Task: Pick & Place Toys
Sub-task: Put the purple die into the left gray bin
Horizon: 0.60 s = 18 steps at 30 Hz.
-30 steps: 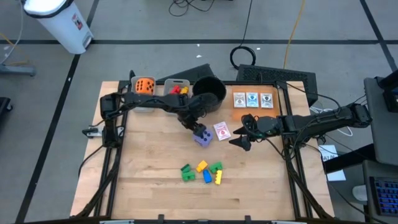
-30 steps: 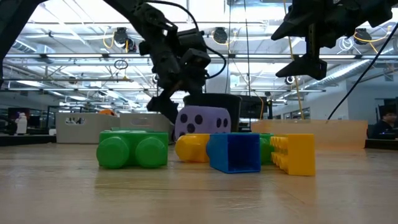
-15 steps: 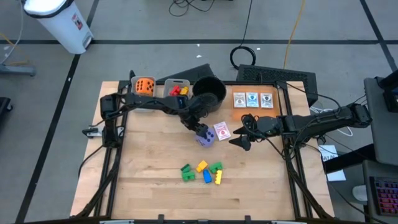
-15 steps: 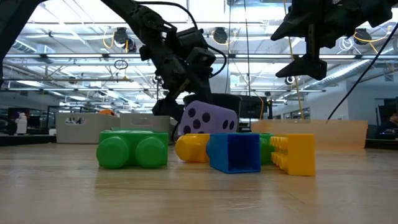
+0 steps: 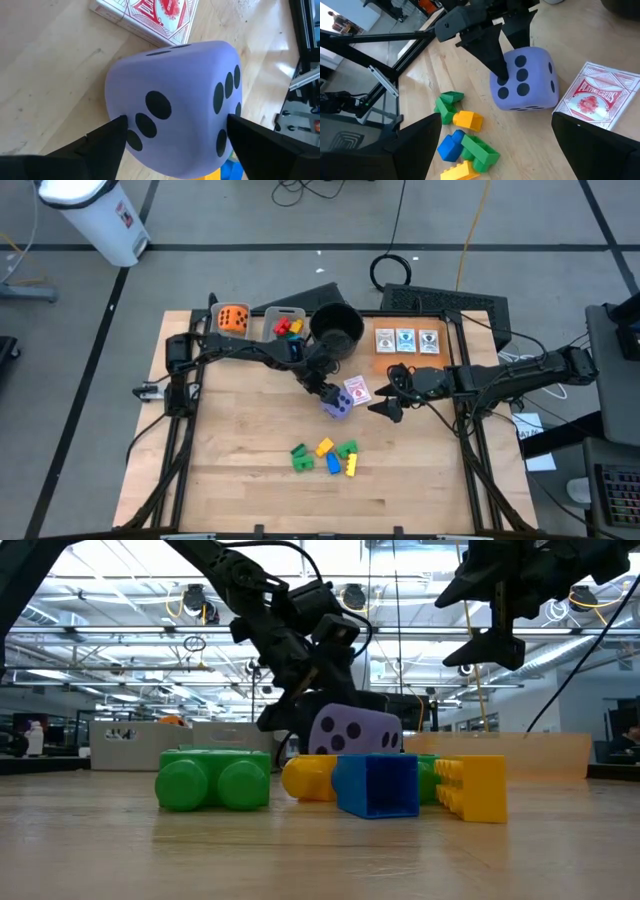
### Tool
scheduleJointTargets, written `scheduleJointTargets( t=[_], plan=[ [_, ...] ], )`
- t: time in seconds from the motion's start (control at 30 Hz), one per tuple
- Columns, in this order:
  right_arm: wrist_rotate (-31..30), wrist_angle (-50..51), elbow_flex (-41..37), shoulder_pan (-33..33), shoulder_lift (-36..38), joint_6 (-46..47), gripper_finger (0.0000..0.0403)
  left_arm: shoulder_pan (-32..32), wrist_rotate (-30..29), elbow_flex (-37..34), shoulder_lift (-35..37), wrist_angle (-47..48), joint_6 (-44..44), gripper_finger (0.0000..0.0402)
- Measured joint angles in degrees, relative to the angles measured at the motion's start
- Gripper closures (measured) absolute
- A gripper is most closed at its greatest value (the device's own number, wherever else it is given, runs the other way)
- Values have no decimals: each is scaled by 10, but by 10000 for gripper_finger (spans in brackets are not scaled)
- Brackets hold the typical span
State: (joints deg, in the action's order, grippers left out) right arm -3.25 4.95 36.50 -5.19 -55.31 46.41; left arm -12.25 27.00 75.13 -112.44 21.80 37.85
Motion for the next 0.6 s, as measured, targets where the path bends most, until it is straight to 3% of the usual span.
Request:
scheduleJointTargets(
  t=[0.37,0.6],
  plan=[
    [0,0,0,0,0,-3,28,0,-7,0,0,0,-3,210],
    [0,0,0,0,0,-6,28,-2,-7,0,0,-11,-5,243]
  ],
)
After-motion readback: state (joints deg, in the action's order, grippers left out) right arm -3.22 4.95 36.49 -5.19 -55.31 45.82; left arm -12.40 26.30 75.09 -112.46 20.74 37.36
